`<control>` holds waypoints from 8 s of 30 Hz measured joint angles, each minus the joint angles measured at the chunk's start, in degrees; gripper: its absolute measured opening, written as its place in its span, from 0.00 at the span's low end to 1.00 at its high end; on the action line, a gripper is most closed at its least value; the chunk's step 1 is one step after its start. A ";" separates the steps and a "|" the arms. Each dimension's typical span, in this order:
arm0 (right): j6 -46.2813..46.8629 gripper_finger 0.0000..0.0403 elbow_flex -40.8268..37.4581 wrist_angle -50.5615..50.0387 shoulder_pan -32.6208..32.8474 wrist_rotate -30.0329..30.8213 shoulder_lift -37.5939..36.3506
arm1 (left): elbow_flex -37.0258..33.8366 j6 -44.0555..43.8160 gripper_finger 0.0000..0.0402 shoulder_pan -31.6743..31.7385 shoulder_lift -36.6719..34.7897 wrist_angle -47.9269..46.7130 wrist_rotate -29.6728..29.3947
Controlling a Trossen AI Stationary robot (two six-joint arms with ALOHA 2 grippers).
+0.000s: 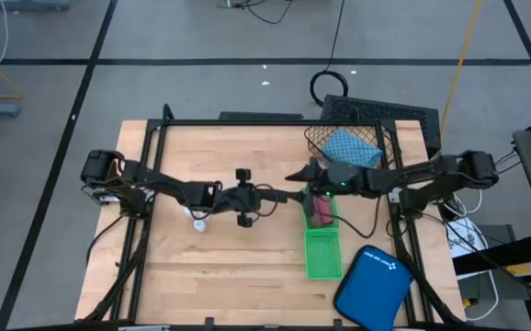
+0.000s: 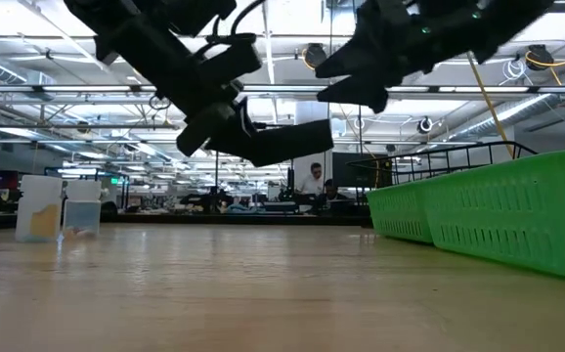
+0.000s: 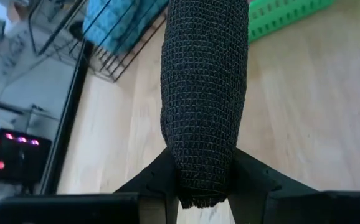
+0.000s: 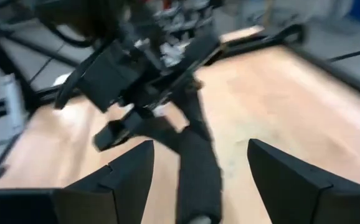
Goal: Pick & Place Medicine items
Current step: Put the black bandage into the top green basket, then put the bottom transparent pill bottle into the bottom green basket
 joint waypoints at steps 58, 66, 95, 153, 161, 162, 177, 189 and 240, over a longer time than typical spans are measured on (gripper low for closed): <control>19.41 0.16 21.71 -41.20 5.30 10.42 7.86 | -0.61 -8.59 0.65 -1.74 -22.28 -7.23 2.74; 46.54 0.16 15.88 -46.50 18.74 36.44 5.39 | -14.87 -15.06 0.65 6.92 -31.18 11.80 9.38; 66.59 0.51 2.98 -47.38 20.27 34.07 7.12 | -21.04 -28.02 0.64 8.10 -34.29 17.88 10.41; -22.94 0.55 -16.69 -19.26 19.24 29.55 -63.20 | 1.09 -70.10 0.64 -0.23 -31.29 -55.06 10.05; -23.36 0.54 -16.65 -18.26 19.24 29.30 -63.16 | 0.74 -95.18 0.63 -12.94 -34.74 -75.07 -9.21; -23.19 0.54 -16.67 -18.04 19.24 29.24 -63.16 | 0.74 -98.57 0.63 -15.52 -35.63 -77.18 -13.04; -27.12 0.54 -16.67 -16.53 19.24 29.71 -63.08 | -7.69 -137.36 0.63 -43.59 -29.87 -78.79 -10.78; -27.57 0.55 -16.66 -16.45 19.24 29.90 -60.59 | -7.72 -143.41 0.63 -48.26 -13.08 -63.76 -7.04; -31.13 0.54 -16.67 -13.57 19.24 29.87 -54.57 | -7.76 -112.24 0.53 -33.01 11.40 -29.47 -25.81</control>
